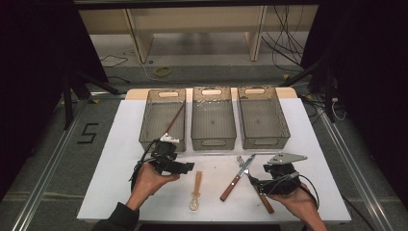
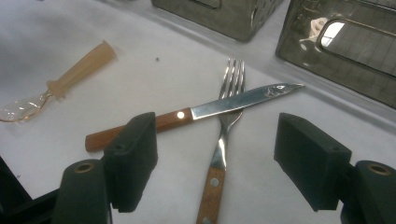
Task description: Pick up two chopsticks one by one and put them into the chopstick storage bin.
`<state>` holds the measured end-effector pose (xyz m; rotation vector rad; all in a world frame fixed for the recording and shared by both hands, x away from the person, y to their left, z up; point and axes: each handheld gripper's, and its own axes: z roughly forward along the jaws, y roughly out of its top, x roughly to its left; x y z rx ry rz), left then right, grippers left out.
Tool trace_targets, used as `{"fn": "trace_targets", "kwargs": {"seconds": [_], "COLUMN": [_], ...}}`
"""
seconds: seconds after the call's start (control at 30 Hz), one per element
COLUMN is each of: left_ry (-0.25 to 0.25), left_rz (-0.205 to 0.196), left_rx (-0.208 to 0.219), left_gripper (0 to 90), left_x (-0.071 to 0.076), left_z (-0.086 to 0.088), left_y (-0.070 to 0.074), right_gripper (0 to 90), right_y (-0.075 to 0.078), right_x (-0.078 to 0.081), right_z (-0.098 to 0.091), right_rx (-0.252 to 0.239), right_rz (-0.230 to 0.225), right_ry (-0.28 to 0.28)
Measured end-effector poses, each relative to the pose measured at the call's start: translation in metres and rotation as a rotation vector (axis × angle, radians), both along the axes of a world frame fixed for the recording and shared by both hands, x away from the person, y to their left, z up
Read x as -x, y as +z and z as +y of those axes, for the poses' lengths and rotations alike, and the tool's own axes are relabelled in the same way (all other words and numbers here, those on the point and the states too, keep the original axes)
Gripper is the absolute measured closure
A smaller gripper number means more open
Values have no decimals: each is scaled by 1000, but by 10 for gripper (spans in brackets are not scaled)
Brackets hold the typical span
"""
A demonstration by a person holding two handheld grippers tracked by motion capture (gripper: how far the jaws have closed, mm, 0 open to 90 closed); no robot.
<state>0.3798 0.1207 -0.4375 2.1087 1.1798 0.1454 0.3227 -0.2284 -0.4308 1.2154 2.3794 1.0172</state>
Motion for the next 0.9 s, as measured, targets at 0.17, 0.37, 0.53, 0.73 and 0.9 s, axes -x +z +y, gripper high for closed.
{"fn": "trace_targets", "kwargs": {"seconds": [0.17,0.37,0.53,0.73,0.9], "left_ry": [-14,-27,-39,-52,-65], "left_rz": [21,35,46,52,57], "left_rx": [-17,-31,-42,-65,-76], "left_gripper": [202,203,203,203,212], "left_x": [1,5,7,9,11], "left_z": [-4,-11,-17,-23,-27], "left_y": [-7,-14,-20,-23,-25], "right_gripper": [306,302,302,303,303], "right_y": [-2,-2,-3,-4,-4], "right_x": [0,1,1,0,0], "right_z": [0,-3,-4,-4,-4], "right_rx": [-6,-23,-30,-33,-34], "right_rz": [-8,-25,-27,-25,-23], "right_ry": [-5,-20,-27,-27,-24]}}
